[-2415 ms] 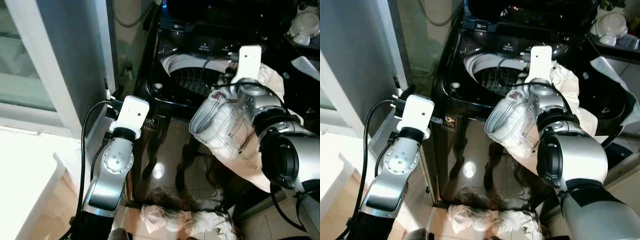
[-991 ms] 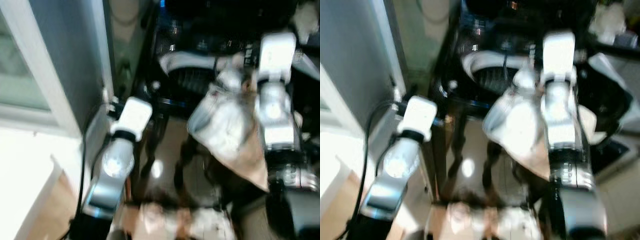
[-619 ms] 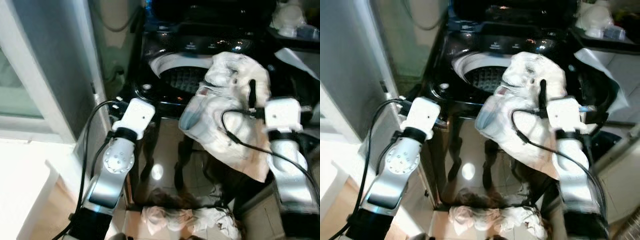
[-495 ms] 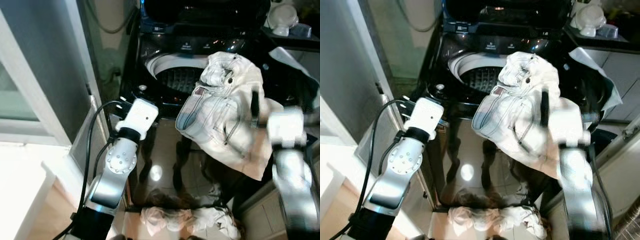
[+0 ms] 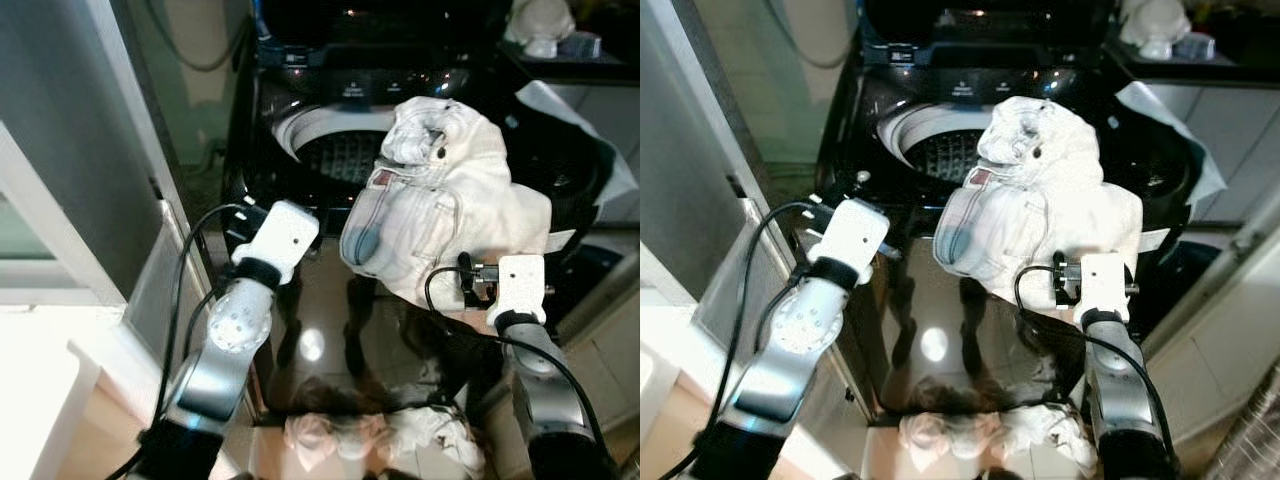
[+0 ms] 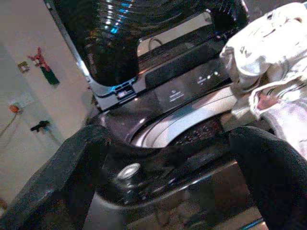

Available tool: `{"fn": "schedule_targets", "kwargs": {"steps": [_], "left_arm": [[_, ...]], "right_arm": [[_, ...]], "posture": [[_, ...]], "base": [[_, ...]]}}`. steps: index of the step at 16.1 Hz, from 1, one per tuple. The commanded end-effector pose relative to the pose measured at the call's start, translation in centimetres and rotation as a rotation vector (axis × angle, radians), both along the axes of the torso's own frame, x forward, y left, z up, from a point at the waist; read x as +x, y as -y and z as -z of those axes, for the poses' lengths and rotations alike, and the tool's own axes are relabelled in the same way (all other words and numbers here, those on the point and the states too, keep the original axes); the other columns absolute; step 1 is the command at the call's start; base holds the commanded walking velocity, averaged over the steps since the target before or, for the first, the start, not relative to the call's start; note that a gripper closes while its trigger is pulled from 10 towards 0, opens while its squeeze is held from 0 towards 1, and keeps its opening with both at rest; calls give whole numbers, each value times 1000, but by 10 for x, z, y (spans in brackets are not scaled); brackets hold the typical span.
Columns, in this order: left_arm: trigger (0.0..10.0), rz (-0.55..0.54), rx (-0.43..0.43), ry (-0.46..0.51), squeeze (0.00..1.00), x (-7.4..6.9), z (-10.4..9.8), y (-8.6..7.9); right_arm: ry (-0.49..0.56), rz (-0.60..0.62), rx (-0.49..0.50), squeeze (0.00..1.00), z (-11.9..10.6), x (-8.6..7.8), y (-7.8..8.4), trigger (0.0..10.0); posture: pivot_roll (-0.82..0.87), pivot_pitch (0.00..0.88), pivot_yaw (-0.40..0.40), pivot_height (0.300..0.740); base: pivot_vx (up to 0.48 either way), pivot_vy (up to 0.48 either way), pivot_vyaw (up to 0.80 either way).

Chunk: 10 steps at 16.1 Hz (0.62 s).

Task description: Clothes washing

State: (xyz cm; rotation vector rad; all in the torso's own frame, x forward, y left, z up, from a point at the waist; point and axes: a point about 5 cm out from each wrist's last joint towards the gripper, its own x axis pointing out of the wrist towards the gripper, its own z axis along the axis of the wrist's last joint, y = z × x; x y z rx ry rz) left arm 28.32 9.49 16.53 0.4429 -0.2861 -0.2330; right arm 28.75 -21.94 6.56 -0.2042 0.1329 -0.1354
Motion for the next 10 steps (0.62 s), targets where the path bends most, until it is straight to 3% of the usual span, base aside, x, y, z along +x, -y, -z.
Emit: {"fn": "schedule_targets", "kwargs": {"steps": [1, 5, 6, 10], "left_arm": [[10000, 2, 10, -6, 0, -3, -1, -2], [10000, -7, 21, -18, 0, -10, 0, -6], [10000, -9, 26, -16, 0, -10, -1, -7], [10000, -18, 32, -20, 0, -12, -2, -9]], "right_arm": [[-65, 41, 21, 0, 13, -3, 4, 10000], [-106, 42, 44, 0, 23, 5, -4, 10000], [-84, 31, 56, 0, 18, 11, -9, 0], [-40, 0, 76, 0, 11, 19, -17, 0]], "posture": [[-41, 83, 31, 740], [-4, 103, 34, 740], [5, 103, 33, 740], [7, 105, 29, 740]], "base": [[0, 0, 0], [0, 0, 0], [0, 0, 0], [0, 0, 0]]}}
